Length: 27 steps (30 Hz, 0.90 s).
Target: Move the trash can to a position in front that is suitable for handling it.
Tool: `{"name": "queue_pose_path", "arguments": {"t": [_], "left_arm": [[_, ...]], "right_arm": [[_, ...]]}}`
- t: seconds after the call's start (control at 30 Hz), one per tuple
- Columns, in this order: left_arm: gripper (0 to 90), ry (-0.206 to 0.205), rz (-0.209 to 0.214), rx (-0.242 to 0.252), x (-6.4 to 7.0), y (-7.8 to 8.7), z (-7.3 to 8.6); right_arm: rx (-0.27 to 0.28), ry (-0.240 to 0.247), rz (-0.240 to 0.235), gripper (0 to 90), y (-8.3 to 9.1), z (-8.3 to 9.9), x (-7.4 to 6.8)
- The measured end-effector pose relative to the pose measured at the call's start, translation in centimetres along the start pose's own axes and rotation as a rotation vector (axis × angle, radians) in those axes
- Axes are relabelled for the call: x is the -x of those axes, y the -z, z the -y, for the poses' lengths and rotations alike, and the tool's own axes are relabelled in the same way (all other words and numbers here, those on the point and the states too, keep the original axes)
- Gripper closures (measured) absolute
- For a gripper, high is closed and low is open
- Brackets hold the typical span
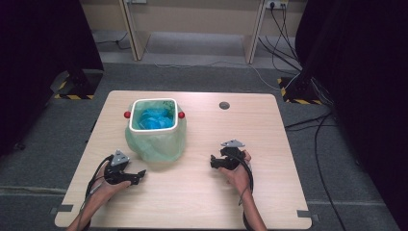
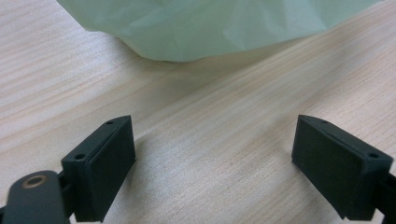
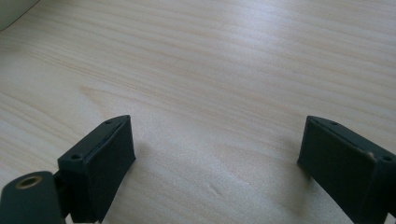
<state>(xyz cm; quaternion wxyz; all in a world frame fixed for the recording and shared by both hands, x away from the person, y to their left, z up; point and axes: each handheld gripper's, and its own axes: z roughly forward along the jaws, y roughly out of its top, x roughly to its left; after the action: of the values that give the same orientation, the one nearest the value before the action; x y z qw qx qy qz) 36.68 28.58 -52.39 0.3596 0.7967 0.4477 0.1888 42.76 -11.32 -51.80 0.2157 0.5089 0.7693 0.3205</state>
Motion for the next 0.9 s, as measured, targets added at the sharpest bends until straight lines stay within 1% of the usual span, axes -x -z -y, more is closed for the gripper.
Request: {"name": "queue_pose_path", "arguments": {"t": [0.37,0.4,0.47,0.53,0.57,0.6,0.67,0.77,0.8,0.83,0.9], "left_arm": [[12.4,0.001,0.006,0.0,0.0,0.0,0.0],[12.6,0.006,0.008,0.005,-0.1,0.1,0.0],[13.6,0.023,0.019,0.015,-0.1,0.1,0.0],[14.7,0.053,0.037,0.014,-0.2,0.2,-0.1],[14.8,0.073,0.048,0.022,-0.3,0.3,-0.1],[14.8,0.074,0.048,0.028,-0.3,0.4,-0.3],[14.8,0.073,0.04,0.039,-0.4,0.7,-0.5],[14.9,0.082,0.051,0.056,-0.6,1.2,-0.9],[14.9,0.079,0.055,0.061,-0.9,1.5,-1.2],[14.9,0.077,0.051,0.066,-1.2,1.9,-1.4],[14.9,0.088,0.039,0.084,-2.2,2.6,-1.8]], "right_arm": [[-0.001,0.001,-0.003,9.8,0.0,0.0,0.0],[0.0,-0.004,-0.005,9.7,0.0,0.0,0.0],[0.001,-0.032,-0.018,9.9,0.0,-0.2,0.1],[0.008,-0.059,-0.045,14.1,0.0,-0.4,0.4],[0.014,-0.075,-0.054,14.3,0.0,-0.5,0.4],[0.021,-0.088,-0.062,13.1,0.0,-0.7,0.5],[0.033,-0.095,-0.062,13.6,0.1,-1.1,0.6],[0.058,-0.125,-0.07,13.6,0.2,-1.8,0.6],[0.066,-0.134,-0.074,13.6,0.2,-2.2,0.6],[0.072,-0.132,-0.078,13.6,0.2,-2.5,0.5],[0.074,-0.123,-0.086,13.7,0.1,-3.1,0.1]]}}
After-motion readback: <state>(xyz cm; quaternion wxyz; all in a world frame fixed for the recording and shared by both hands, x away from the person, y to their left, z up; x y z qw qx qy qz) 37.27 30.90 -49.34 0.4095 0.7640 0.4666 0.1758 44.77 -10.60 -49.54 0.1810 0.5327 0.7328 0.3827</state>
